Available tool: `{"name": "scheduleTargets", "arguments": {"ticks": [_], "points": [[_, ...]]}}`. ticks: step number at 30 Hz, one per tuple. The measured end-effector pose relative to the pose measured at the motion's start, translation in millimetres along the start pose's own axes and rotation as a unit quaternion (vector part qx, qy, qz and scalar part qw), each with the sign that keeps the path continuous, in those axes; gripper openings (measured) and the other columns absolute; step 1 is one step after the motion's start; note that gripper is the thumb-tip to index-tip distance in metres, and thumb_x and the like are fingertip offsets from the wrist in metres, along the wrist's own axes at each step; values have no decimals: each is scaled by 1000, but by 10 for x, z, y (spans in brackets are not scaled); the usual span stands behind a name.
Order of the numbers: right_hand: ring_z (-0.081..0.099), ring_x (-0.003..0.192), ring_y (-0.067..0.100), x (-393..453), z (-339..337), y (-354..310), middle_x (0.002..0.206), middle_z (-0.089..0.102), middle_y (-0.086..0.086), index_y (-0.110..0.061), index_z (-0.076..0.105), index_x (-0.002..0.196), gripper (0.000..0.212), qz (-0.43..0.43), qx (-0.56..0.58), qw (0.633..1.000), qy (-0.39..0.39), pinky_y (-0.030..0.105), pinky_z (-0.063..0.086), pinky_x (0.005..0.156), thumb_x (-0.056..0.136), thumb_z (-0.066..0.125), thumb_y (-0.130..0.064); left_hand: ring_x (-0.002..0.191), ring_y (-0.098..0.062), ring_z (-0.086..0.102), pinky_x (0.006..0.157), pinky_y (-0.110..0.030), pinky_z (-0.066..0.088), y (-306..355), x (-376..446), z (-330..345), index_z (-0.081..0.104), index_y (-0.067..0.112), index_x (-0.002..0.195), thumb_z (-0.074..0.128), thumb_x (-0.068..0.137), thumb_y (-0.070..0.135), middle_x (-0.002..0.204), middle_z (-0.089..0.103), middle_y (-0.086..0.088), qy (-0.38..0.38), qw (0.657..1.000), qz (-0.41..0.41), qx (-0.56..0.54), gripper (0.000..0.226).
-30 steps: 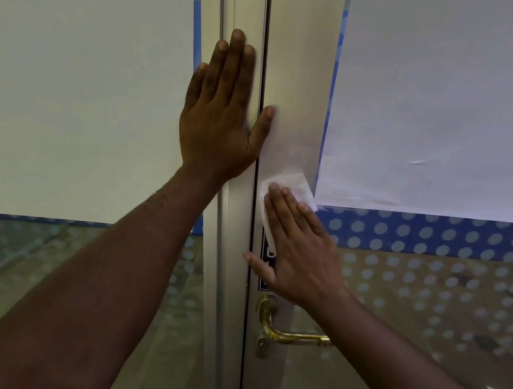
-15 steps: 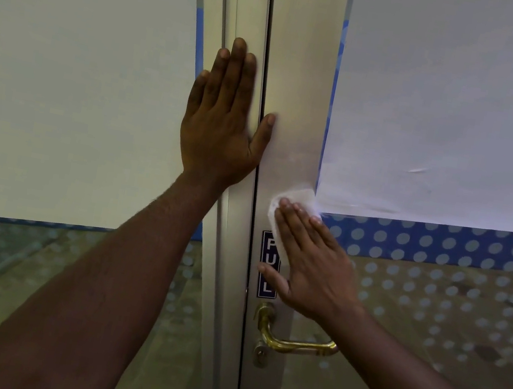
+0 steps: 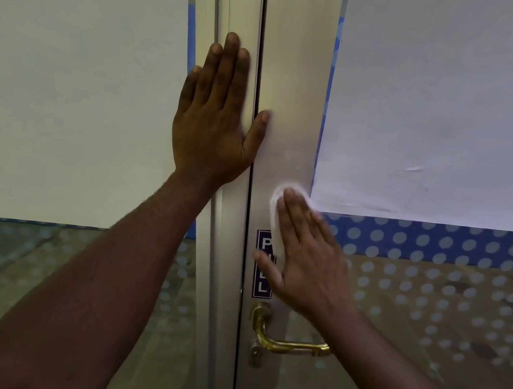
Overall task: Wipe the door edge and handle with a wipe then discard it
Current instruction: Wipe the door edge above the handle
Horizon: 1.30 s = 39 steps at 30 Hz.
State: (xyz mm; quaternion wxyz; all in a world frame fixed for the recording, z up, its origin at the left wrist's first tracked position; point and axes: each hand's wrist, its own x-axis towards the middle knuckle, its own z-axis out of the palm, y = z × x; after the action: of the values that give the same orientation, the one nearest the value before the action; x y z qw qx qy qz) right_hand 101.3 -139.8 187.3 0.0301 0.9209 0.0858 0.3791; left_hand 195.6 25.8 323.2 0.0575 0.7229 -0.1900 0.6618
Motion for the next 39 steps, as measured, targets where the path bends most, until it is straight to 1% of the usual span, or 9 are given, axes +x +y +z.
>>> {"name": "scheduleTargets", "arguments": {"ticks": [3,10,15,17,19,25,31,36,39], "points": [[-10,148,16,235,-121,-89,162,-9,7,-9,-2,154,84,34,17,999,32,32,-3,120,94,19,-65,153,-29,16,126,-43,15,-12,-1,13,21,4,156,31,105,52,164,20,-16,-3,1000,6,-1,71],[2,149,19,-637,409,-59,162,-2,7,-7,8,153,84,-20,-4,996,-89,37,11,117,94,25,-65,152,-31,19,125,-44,18,-8,3,-1,23,3,155,32,105,51,163,22,-18,6,1000,6,-5,70],[-10,149,18,-101,142,-23,161,-10,9,-8,-3,153,80,32,0,999,-13,34,-2,120,97,21,-60,152,-31,19,126,-43,17,-5,3,11,23,3,155,32,104,52,162,23,-18,7,1000,5,3,71],[-11,148,17,-8,86,-49,161,-12,9,-8,-4,153,79,39,5,999,-13,32,-5,119,97,21,-58,152,-32,20,125,-43,17,-4,7,15,24,3,155,32,104,52,162,24,-19,9,1000,8,-1,71],[-10,149,18,-136,169,-54,161,-11,10,-7,-4,153,79,14,-4,999,-33,33,-4,120,98,22,-57,151,-32,21,125,-43,17,-7,6,20,25,2,154,33,104,52,162,25,-19,13,1000,7,-4,71],[5,149,18,-744,458,113,161,12,8,-10,15,153,69,-95,-35,987,-126,36,10,116,100,21,-55,151,-33,22,125,-44,18,-7,10,20,26,2,154,32,104,53,161,25,-20,18,1000,5,-6,71],[-4,149,19,-203,130,222,162,-2,8,-10,4,153,69,-37,-54,997,-52,35,3,120,100,15,-52,151,-33,22,125,-43,17,-8,-1,36,26,2,154,32,105,53,161,26,-20,21,1000,5,1,71],[1,149,21,-519,301,176,162,4,10,-9,8,153,72,-104,-48,986,-120,37,8,118,100,17,-55,151,-33,21,125,-43,16,-5,9,38,25,2,154,32,104,53,161,25,-20,20,1000,5,-1,72],[-1,149,19,-416,229,158,162,4,8,-10,8,153,71,-77,-46,992,-88,36,7,119,100,16,-55,152,-31,19,126,-42,14,-4,5,36,23,3,155,31,104,53,162,23,-18,15,1000,2,0,72]]}}
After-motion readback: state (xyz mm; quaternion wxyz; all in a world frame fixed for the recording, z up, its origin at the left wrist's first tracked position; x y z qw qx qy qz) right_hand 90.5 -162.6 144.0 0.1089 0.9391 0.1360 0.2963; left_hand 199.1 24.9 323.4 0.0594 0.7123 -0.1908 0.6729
